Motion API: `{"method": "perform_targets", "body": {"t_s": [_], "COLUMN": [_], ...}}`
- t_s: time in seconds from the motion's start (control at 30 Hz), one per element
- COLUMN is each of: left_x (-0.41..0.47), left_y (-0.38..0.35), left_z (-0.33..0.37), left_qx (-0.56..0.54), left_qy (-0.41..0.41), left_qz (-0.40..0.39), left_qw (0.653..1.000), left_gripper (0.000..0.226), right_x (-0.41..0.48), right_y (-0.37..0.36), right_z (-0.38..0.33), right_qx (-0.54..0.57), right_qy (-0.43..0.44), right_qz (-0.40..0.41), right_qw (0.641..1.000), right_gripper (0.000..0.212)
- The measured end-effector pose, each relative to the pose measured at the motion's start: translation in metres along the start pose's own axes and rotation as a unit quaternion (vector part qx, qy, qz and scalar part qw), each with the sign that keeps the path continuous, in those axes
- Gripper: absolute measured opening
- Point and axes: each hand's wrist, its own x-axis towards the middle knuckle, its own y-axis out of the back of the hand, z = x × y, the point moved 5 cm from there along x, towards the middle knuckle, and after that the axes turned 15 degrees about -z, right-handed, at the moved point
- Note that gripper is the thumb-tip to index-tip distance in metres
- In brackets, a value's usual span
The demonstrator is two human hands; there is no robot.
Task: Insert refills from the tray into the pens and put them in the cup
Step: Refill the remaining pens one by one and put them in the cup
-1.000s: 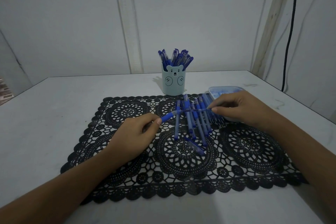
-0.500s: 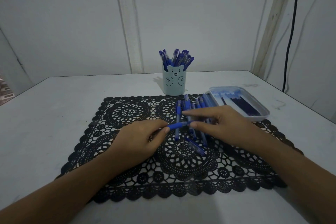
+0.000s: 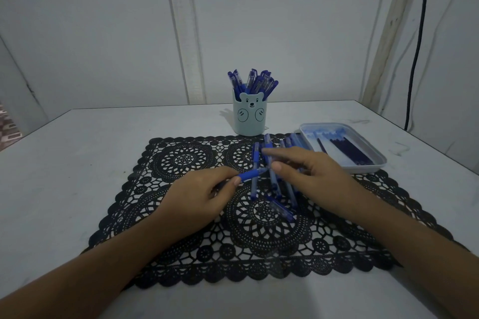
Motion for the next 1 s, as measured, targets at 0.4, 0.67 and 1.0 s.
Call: {"method": "perform_targets", "body": {"t_s": [0.4,0.67,1.0], "left_x": [0.001,0.001,0.001], "left_y": [0.001,0.001,0.000], "left_z": [-0.005,-0.005,-0.002], "left_qx": [-0.023,-0.034,-0.034], "left_qy": [0.009,0.003,-0.006], "left_qz": [0.020,0.015,0.009], "left_qw": [1.000,0.999,0.999], "left_gripper": [0.038,0.035,0.027], "right_x": [-0.008,-0.007,-0.004], "right_y": [-0.042,0.001,0.004], "right_z": [-0.019,-0.008,-0.005], "right_qx": [-0.337,0.005,0.073], "right_qy": [0.096,-0.011,-0.012], "right_qz": [-0.111,0.065,0.102], "right_qw": [0.930,0.998,0.992], "right_gripper": [0.032,0.018,0.022]}}
